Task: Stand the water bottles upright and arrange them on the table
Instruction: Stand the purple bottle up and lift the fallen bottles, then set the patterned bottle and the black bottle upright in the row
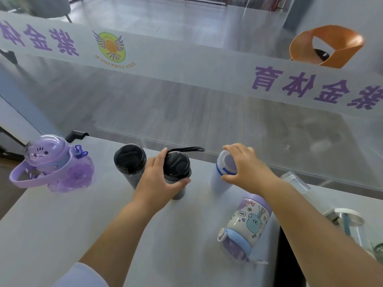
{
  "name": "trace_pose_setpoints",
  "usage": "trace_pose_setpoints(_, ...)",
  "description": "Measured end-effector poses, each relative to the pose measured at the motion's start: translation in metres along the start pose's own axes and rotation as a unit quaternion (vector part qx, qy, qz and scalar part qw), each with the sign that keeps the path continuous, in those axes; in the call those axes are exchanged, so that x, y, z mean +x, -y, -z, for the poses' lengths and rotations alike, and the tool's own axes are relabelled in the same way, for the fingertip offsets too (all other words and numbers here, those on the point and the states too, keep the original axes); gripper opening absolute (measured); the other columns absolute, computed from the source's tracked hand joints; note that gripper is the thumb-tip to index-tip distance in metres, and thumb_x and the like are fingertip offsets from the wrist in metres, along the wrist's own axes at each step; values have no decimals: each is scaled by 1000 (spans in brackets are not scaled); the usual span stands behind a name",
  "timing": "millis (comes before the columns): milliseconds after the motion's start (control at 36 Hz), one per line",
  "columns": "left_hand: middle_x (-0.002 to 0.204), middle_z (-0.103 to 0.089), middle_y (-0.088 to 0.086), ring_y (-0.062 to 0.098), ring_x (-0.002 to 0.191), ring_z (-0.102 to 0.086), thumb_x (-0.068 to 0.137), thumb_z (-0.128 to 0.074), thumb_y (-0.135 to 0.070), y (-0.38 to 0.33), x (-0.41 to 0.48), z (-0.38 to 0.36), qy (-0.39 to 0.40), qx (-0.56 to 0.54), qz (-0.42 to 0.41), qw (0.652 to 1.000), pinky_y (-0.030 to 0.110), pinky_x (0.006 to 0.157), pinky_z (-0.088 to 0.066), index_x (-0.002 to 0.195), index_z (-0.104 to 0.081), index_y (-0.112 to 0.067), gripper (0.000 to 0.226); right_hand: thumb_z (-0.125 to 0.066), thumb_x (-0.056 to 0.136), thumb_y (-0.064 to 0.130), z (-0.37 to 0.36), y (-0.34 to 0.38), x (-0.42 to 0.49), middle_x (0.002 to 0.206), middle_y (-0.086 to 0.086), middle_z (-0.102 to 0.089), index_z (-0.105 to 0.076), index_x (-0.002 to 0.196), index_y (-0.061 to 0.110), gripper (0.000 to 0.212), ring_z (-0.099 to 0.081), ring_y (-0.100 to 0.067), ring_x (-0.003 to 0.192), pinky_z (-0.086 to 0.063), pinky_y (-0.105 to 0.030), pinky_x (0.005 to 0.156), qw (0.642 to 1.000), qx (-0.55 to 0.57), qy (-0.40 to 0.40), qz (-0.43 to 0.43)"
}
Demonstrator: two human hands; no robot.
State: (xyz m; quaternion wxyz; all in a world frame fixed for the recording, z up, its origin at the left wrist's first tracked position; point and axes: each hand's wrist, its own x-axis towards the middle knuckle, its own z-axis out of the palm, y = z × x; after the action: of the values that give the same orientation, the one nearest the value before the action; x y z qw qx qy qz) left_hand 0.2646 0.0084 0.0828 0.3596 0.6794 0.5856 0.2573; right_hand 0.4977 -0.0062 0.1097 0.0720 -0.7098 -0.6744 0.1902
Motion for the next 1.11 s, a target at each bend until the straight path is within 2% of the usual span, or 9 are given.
trace_pose_setpoints(56,135,-35,-5,7,121,-37,69,-77,-43,-2,2,2,14,7,8,1000,21,102,-28,144,-21,-28,94,-69,80,34,0,-1,-1,145,4,-32,-27,143,24,76,-26,-24,131,-42,-41,102,1000,0,-2,-5)
trace_pose_setpoints(250,141,-29,-1,13,128,-35,68,-77,-44,-3,1,2,20,4,26,999,22,99,-25,145,-18,-28,99,-70,80,40,1,1,-3,148,3,-28,-24,145,24,82,-24,-23,134,-40,-41,105,1000,-6,2,-9)
trace_pose_setpoints(333,142,-29,0,15,127,-38,69,-76,-45,-4,-2,3,19,0,32,999,27,104,-30,145,-17,-28,98,-68,81,42,2,5,-3,153,1,-20,-19,148,25,85,-19,-24,139,-38,-43,107,1000,-20,17,-14)
trace_pose_setpoints(417,142,-34,0,18,125,-44,70,-76,-44,-2,-5,9,11,-23,33,999,41,109,-37,145,-18,-28,96,-66,82,42,6,9,-3,156,-1,-16,-19,148,25,83,-19,-26,141,-36,-44,109,999,-26,22,-22)
trace_pose_setpoints(583,119,-48,-1,15,98,-56,76,-74,-32,-2,-18,24,-33,-20,-3,999,34,91,-48,132,-41,-23,66,-63,87,36,13,11,-11,157,-6,-20,-31,145,17,69,-18,-27,142,-32,-45,111,999,-16,-11,-32)
trace_pose_setpoints(722,107,-58,-4,12,90,-59,77,-73,-29,5,-34,31,-35,0,-39,999,29,80,-49,110,-58,-19,38,-69,82,34,16,12,-34,144,-8,-41,-46,136,16,61,-34,-28,133,-35,-41,108,995,27,-74,-53)
trace_pose_setpoints(889,93,-64,-7,9,84,-62,78,-70,-34,21,-54,25,43,36,-35,998,31,77,-51,94,-62,-23,20,-67,84,30,9,7,-85,124,-2,-60,-58,122,18,41,-55,-22,114,-44,-36,97,987,56,-123,-92)
trace_pose_setpoints(1028,90,-62,-10,10,85,-62,79,-69,-38,30,-66,0,157,59,-9,986,29,73,-51,92,-59,-27,19,-66,85,31,-9,-5,-132,110,3,-64,-61,116,18,34,-60,-17,100,-47,-33,88,981,64,-111,-147)
trace_pose_setpoints(1111,92,-61,-12,10,86,-61,79,-66,-44,33,-71,-18,213,87,-9,973,30,77,-52,97,-58,-29,25,-66,85,31,-21,-14,-161,111,4,-65,-61,117,19,34,-59,-15,100,-46,-29,86,978,60,-99,-174)
